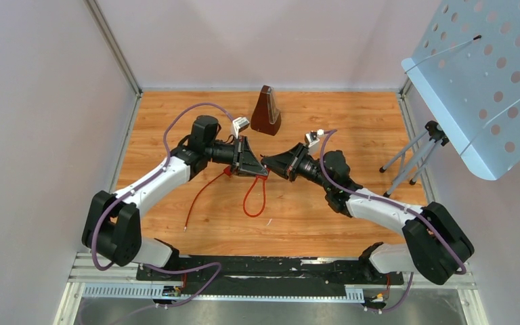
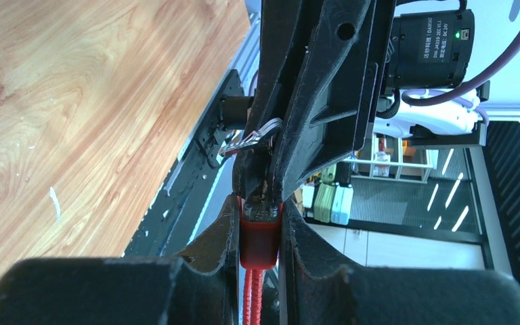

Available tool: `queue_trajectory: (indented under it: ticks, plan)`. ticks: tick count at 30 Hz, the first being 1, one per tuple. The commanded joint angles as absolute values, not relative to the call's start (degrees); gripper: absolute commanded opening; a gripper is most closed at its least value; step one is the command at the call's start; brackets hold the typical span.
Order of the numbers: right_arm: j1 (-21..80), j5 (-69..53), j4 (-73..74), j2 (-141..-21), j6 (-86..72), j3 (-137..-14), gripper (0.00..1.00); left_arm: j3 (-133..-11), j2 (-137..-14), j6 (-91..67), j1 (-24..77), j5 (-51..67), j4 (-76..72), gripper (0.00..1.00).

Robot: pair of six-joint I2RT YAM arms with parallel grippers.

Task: Lock with the key
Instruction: Remove the key from the lock.

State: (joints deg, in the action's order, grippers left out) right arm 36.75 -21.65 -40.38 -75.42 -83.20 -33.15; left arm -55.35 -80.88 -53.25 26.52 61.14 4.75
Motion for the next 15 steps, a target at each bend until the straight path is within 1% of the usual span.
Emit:
queue_trajectory:
  ticks: [1,6,9,15]
  plan:
    - [36.7,-19.39,-50.88,-75.42,-77.8,-32.13,0.0,-53.14,-77.31,-52.18,26.78,64.17,3.75,0.0]
    - [33.98,-19.54,-63.75,-78.57,-77.36,-30.15,0.0,-49.27,-74.06,-47.81,27.3,68.78,5.47,0.0]
    - [32.83,-21.56,-71.58,-81.48,-77.13,-30.6,0.0,-48.17,-71.68,-43.19,28.38,70.15,9.11,0.0]
    - [32.76,-29.47,-72.72,-83.88,-70.69,-34.98,0.0,-48.74,-71.24,-37.06,28.78,71.53,15.0,0.0]
